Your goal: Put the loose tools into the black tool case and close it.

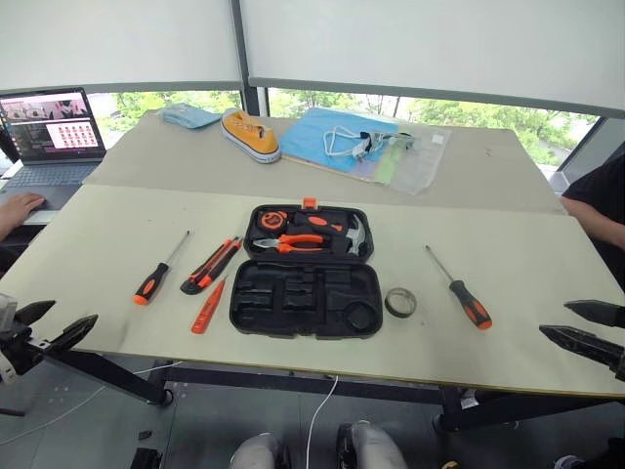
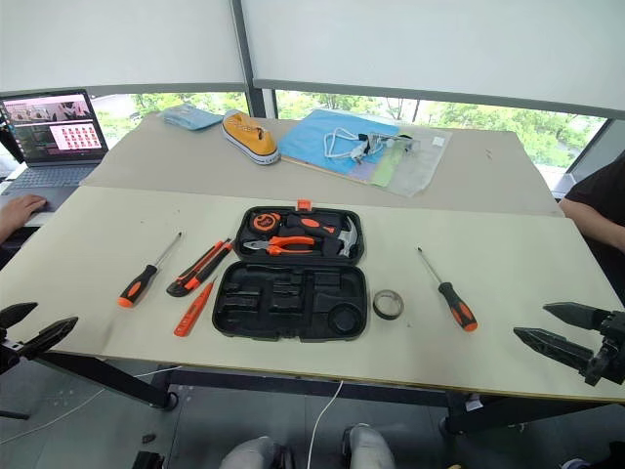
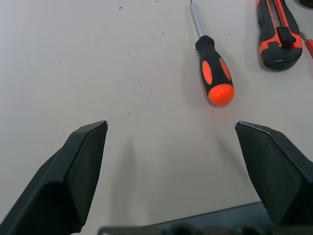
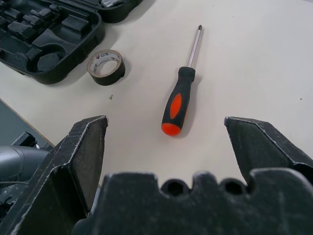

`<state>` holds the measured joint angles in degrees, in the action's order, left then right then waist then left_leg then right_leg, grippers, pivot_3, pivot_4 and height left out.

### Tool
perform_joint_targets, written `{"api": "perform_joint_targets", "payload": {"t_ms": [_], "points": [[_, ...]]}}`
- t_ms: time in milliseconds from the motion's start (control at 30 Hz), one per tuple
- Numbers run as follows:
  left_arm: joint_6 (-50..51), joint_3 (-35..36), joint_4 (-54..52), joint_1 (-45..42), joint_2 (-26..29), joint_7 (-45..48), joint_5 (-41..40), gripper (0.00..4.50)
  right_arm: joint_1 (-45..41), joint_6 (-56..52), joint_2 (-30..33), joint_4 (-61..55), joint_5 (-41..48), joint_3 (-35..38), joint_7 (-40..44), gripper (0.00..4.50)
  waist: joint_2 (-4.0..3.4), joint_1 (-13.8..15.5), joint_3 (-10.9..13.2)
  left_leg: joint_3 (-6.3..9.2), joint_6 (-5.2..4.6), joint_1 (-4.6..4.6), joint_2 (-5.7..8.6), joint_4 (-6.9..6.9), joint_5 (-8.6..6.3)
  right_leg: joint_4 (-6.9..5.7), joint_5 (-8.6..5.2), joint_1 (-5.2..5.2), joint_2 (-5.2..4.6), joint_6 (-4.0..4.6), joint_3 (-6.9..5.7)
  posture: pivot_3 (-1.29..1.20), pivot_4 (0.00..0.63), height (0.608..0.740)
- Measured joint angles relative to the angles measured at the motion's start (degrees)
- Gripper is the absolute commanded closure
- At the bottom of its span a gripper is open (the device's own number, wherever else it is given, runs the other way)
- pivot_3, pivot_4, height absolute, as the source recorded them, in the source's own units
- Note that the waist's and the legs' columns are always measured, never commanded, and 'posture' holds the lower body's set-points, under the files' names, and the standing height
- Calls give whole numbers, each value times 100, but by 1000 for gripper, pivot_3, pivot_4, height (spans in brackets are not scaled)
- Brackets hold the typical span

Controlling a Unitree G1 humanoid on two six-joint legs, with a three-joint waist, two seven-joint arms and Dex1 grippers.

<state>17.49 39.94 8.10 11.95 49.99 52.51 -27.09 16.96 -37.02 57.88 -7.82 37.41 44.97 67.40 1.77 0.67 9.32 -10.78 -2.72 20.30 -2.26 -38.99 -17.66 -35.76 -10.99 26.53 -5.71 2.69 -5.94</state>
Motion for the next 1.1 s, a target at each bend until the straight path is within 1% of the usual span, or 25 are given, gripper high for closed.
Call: {"api": "perform_joint_targets", "payload": {"t_ms": [67, 133, 167, 267, 367, 500, 633, 733, 767, 833, 900, 967, 1067, 1100], "points": [[0, 0, 0, 0, 0, 0, 0, 43, -1, 0, 0, 0, 0, 0, 0, 52, 0, 0, 0, 0, 0, 0, 0, 0, 0, 0, 0, 0, 0, 0, 0, 0, 150, 718], [516, -94, -221, -109, 17, -239, -12, 43, -129, -87, -11, -154, 9, -16, -118, 52, -1, 1, 0, 0, 2, 0, 0, 0, 1, -1, 1, -2, -1, -2, 1, 0, 150, 718], [961, -244, -367, -332, 84, -451, -18, 43, -322, -203, -9, -365, 119, -65, -213, 52, -1, 1, 1, 0, 8, -1, 0, -1, 5, -4, 4, -2, 1, -7, 2, 0, 150, 718], [1764, -544, -661, -957, 310, -810, -83, 43, -892, -470, 124, -1016, 519, -255, -413, 52, 3, 2, 3, 5, 23, -2, 0, -1, 13, -9, 8, -2, 5, -13, 3, 0, 150, 718], [2440, -872, -695, -1722, 465, -1054, -159, 43, -1552, -778, 324, -1504, 991, -595, -654, 52, 3, 2, 3, 8, 28, -3, -1, 0, 17, -11, 8, -3, 11, -12, 3, 0, 150, 718], [3057, -1781, -438, -2575, 637, -1051, -101, 43, -2332, -1022, 478, -2101, 1575, -1293, -824, 52, 4, -6, 3, 6, 28, 1, -1, 1, 18, -12, 4, 2, 24, 2, 1, 0, 150, 718], [3284, -2773, 269, -3333, 638, -959, 269, 43, -3191, -1050, 451, -2323, 1801, -2097, -1007, 52, 6, -13, 5, -9, 26, 3, 0, -1, 20, -14, 15, 10, 33, 29, -2, 0, 150, 718], [3360, -3272, 712, -3682, 557, -940, 547, 43, -3640, -1047, 351, -2455, 1850, -2525, -1062, 52, 10, -13, 7, -13, 25, 5, 0, -2, 21, -13, 15, 12, 37, 37, -5, 0, 150, 718], [3335, -3364, 853, -3728, 528, -946, 626, 567, -3708, -1046, 315, -2461, 1861, -2632, -1066, 0, 11, -17, 7, -14, 20, 5, 0, -3, 23, -14, 15, 13, 39, 39, -5, 0, 150, 718], [3182, -3445, 1092, -3888, 466, -956, 779, 1093, -3826, -1038, 227, -2451, 1856, -2827, -1068, 0, 10, -5, 6, -15, 7, 2, 0, -8, 30, -21, 14, 11, 35, 43, -4, 0, 150, 718], [2972, -3495, 1234, -3903, 444, -926, 925, 1942, -3880, -1021, 184, -2429, 1825, -2950, -1067, 0, 8, -3, 6, -15, 7, -1, 0, -12, 31, -28, 12, 11, 31, 42, -3, 0, 150, 718], [2856, -3495, 1291, -3902, 399, -870, 937, 2677, -3911, -950, 154, -2412, 1752, -3027, -1062, 0, 7, -3, 5, -15, 20, -3, -1, -16, 23, -31, 0, 10, 22, 22, -2, 0, 150, 718], [2754, -3462, 1363, -3906, 361, -866, 953, 3602, -3897, -838, 102, -2400, 1596, -3146, -1026, 0, 7, -3, 5, -14, 22, -2, -2, -21, 22, -32, -5, 8, 20, 12, -1, 0, 150, 718], [2610, -3478, 1423, -3913, 362, -853, 1013, 3618, -3873, -787, 101, -2376, 1523, -3156, -1004, 0, 7, -8, 5, -15, 24, -3, -2, -23, 21, -34, -5, 8, 19, 11, -1, 0, 150, 718]]}}
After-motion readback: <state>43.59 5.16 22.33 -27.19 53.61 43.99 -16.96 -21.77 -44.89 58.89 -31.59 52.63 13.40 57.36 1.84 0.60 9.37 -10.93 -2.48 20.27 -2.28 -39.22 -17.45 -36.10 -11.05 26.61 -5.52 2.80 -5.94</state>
